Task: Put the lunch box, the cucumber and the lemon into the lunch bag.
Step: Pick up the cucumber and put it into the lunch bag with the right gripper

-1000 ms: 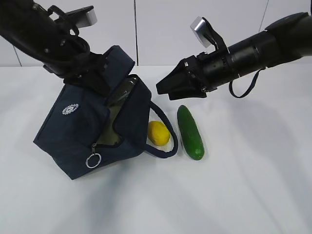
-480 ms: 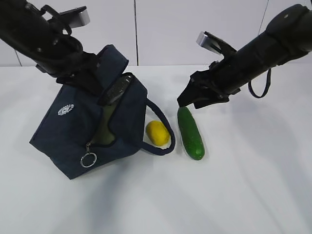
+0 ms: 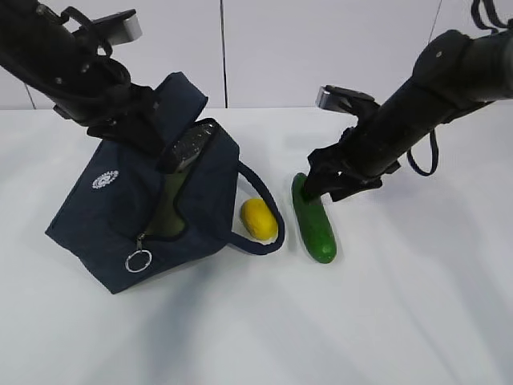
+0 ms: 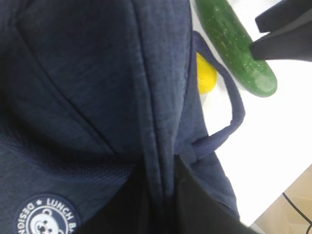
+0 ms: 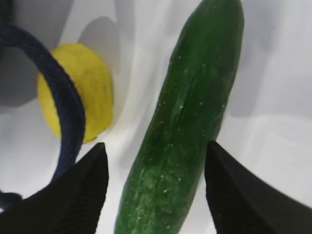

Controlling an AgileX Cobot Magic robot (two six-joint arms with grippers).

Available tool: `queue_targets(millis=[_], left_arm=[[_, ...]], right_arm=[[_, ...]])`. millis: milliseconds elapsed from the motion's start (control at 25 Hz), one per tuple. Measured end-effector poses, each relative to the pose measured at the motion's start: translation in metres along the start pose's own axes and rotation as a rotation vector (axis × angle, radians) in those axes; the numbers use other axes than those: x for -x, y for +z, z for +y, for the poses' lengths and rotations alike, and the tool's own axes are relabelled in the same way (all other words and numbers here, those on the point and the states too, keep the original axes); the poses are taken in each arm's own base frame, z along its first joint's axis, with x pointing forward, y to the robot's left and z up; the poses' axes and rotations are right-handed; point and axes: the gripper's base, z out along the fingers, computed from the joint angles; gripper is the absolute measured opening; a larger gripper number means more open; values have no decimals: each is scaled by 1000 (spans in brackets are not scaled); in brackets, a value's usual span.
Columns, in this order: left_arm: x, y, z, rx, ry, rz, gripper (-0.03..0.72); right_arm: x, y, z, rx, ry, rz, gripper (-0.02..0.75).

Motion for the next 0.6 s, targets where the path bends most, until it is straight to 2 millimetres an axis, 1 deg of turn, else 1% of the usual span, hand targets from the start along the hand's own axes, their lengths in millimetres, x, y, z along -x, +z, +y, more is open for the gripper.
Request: queue_targets(millis=[80,160,480,600], left_arm=[[0,-1,3,2,-7,1,17],[-1,-2,4,1,-11,5,17],[-1,-2,5,0,-13,10,17],[-1,-2,5,-1,-13,11,17]], right_arm=[[-1,10,2,-8,7,13,469],[-2,15,2,-35,10,18,469],[-2,16,-2,-96,19,17,469],[-3,20,-4,-97,25,28,469]])
